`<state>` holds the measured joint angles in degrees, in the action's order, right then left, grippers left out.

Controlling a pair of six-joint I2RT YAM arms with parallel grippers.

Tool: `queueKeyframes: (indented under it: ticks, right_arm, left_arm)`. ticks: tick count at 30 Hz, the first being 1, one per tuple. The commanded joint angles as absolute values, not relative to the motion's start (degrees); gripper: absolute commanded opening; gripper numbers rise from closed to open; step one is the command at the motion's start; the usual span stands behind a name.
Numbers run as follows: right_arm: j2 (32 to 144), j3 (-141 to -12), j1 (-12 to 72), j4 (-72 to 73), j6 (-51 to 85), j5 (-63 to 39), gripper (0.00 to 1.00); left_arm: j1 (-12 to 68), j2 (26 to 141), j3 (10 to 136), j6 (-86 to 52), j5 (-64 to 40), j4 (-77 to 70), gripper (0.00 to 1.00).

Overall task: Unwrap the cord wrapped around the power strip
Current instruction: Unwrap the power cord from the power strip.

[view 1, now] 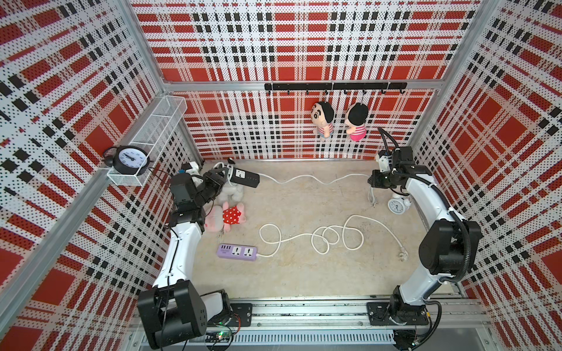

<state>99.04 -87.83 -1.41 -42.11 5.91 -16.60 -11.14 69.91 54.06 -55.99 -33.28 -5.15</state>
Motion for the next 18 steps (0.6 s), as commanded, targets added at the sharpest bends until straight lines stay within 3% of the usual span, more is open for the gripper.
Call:
queueKeyframes:
  ticks: [1,6,10,13,15,18]
  right_arm:
    - [98.7,-85.1,-0.6,-39.8,3.4,-20.2,0.08]
    - [99.3,-81.9,-0.6,-38.7,2.7,-22.0,0.21]
    - [98.5,-83.0,-0.6,-40.7,3.3,-22.8,0.55]
    - [96.4,-85.9,-0.6,-44.2,4.7,-22.4,0.63]
    - [94.3,-87.6,-0.5,-46.5,4.6,-23.7,0.64]
    - [90.0,-85.2,0.4,-40.2,5.9,-36.1,0.64]
  left_arm:
    - [-7.1,70.4,55.5,-58.5,-32.0,-12.7,0.0]
    - [-2.1,72.6,58.5,-62.0,-30.9,-16.5,0.0]
    - [1.1,74.4,60.9,-62.5,-29.1,-17.6,0.0]
    - [2.8,76.1,62.3,-62.8,-28.5,-18.1,0.0]
    - [3.8,76.9,63.0,-63.3,-28.1,-18.7,0.0]
    - [5.5,78.1,63.7,-65.6,-28.2,-21.3,0.0]
